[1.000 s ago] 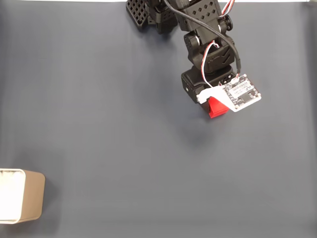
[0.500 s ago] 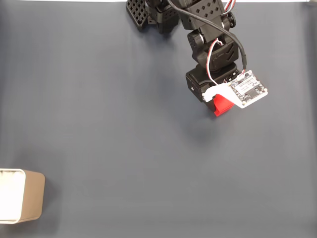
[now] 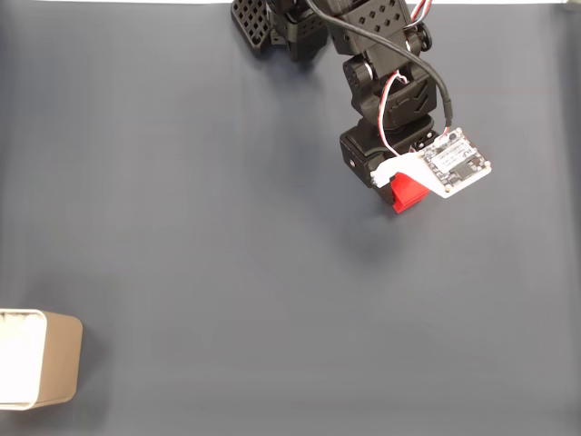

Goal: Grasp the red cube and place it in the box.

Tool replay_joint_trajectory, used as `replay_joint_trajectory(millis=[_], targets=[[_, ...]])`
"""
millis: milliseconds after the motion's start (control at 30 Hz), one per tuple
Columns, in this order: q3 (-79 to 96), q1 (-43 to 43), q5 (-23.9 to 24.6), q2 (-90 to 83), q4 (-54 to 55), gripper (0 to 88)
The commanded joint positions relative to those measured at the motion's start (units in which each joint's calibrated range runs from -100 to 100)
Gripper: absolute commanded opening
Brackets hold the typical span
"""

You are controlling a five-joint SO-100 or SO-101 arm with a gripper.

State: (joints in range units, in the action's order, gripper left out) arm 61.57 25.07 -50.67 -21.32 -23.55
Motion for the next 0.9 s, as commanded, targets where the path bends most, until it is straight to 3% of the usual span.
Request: replay_joint_trajectory(millis=[0,500,867], targets=[[-1.1,-0.7,-0.5,-0.9,0.8,28.4],[-1.2,-0.7,-0.6,-0.9,0.6,9.6],[-1.3,-0.8,0.0,-0.8,0.4,4.0]])
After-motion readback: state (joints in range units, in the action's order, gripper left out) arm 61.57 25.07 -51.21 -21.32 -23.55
